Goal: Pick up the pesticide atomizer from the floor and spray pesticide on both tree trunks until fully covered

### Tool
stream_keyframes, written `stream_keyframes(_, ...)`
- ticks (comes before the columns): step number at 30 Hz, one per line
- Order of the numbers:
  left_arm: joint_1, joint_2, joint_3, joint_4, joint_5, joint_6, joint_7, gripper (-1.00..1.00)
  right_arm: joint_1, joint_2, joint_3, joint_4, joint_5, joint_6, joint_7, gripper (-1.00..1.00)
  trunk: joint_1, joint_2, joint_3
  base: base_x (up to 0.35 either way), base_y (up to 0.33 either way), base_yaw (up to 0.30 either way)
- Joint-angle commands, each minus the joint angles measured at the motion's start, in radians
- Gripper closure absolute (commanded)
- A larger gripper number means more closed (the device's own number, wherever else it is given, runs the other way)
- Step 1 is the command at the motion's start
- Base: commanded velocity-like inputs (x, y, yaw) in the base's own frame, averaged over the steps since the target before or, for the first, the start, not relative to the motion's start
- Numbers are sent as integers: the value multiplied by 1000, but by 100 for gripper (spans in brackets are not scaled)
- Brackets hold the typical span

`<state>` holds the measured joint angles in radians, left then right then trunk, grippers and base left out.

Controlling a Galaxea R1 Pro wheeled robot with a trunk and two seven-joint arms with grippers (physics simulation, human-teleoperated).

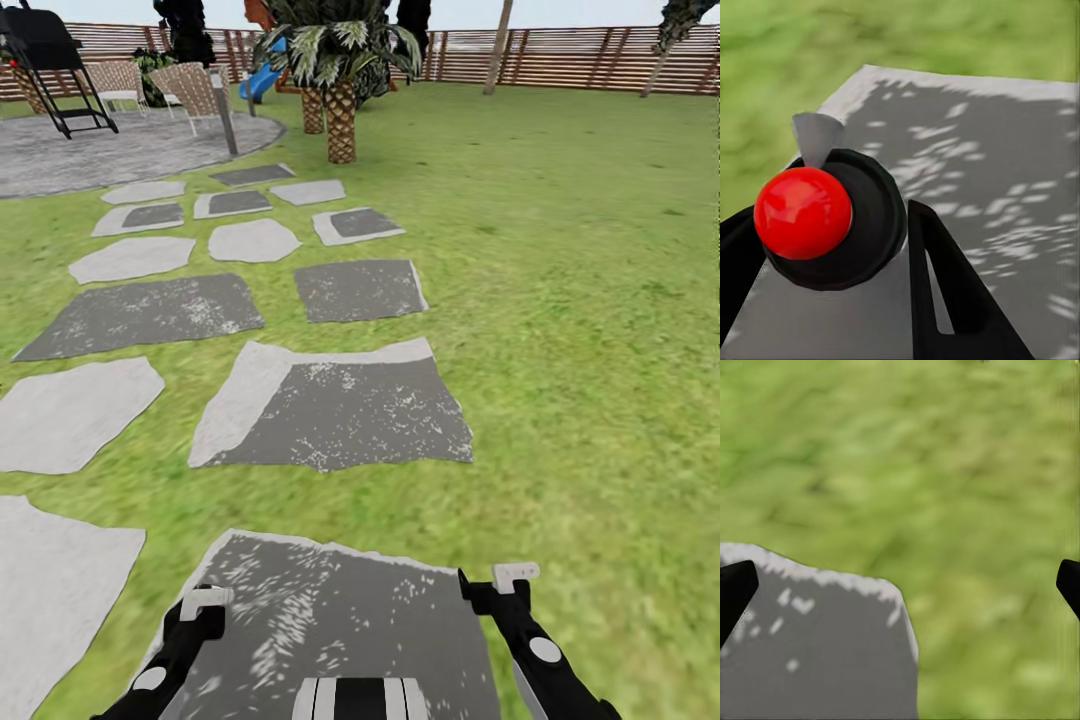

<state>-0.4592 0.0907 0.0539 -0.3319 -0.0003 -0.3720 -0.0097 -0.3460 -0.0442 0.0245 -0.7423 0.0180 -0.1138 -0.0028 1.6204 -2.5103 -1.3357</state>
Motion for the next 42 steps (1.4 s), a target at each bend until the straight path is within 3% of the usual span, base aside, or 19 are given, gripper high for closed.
stream_keyframes(1,-1,0,3,1,1,-2,-1,100,0,0,3,2,2,-3,0,-100,-1,0,4,0,0,-17)
stream_keyframes(6,3,5,8,6,2,-1,0,100,2,-2,2,13,5,-6,-2,-100,-3,1,29,0,0,-152)
stream_keyframes(13,50,6,10,11,2,-4,2,100,9,-11,0,36,5,-28,-2,-100,-6,3,65,0,0,-171)
stream_keyframes(16,77,6,12,12,2,-5,4,100,32,-16,0,77,5,-69,-3,-100,-7,4,81,0,0,-173)
stream_keyframes(23,126,6,13,12,5,-5,11,100,86,-21,0,221,4,-262,-3,-100,-10,5,118,0,0,-173)
stream_keyframes(28,146,6,14,12,5,-5,13,100,96,-28,-1,331,2,-328,-3,-100,-13,6,144,0,0,-172)
stream_keyframes(42,152,7,15,14,6,-1,15,100,97,-28,-1,377,0,-346,-3,-100,-19,10,202,0,0,-93)
